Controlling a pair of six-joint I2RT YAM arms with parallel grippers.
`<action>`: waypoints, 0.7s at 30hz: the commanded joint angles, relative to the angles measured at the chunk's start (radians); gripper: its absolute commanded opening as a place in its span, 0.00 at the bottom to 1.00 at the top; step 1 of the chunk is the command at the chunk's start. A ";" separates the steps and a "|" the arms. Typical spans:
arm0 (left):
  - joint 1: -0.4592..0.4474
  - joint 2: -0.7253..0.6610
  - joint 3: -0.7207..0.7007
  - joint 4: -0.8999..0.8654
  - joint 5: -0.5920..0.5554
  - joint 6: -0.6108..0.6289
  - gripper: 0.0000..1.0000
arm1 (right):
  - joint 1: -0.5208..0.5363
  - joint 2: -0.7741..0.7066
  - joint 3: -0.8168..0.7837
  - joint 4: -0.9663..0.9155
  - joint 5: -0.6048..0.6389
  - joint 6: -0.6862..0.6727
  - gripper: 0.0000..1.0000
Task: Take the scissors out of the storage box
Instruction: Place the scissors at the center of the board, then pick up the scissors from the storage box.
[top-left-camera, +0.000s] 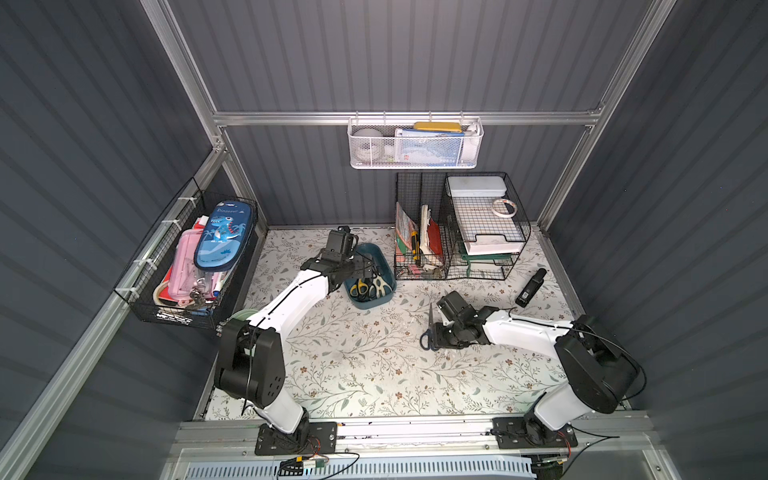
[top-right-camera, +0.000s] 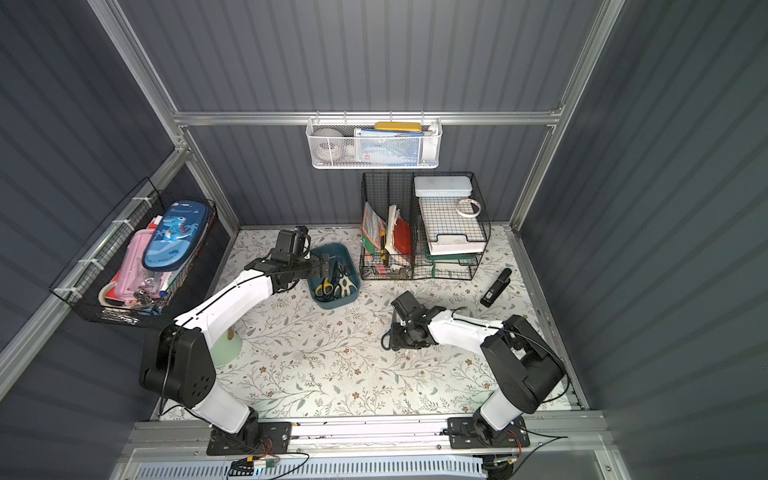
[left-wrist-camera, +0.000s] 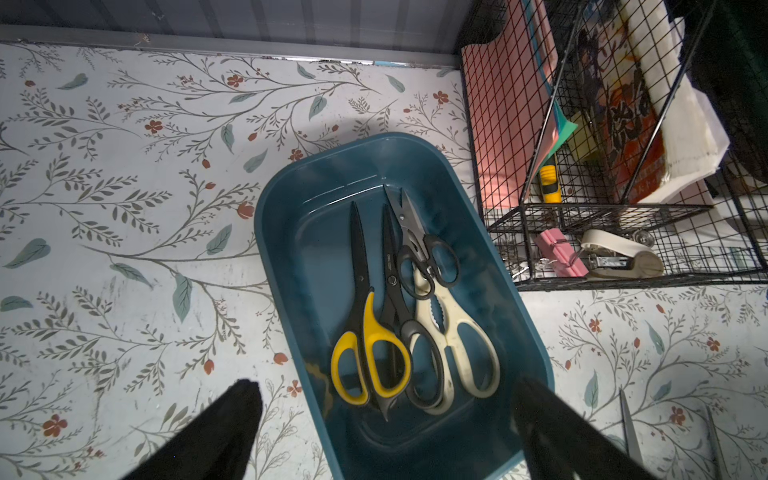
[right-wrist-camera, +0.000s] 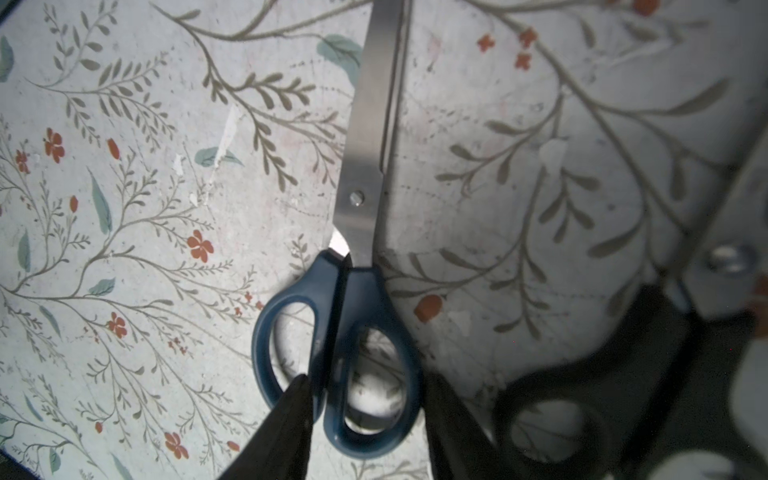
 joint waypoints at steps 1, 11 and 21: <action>0.004 0.015 0.021 -0.017 0.001 -0.017 0.99 | -0.004 0.012 0.026 -0.087 0.028 -0.045 0.48; -0.009 0.181 0.076 -0.022 0.002 0.050 0.81 | -0.003 -0.237 0.037 -0.104 0.088 -0.085 0.48; -0.010 0.295 0.120 -0.107 0.025 -0.038 0.63 | 0.001 -0.145 0.123 -0.099 0.035 -0.129 0.46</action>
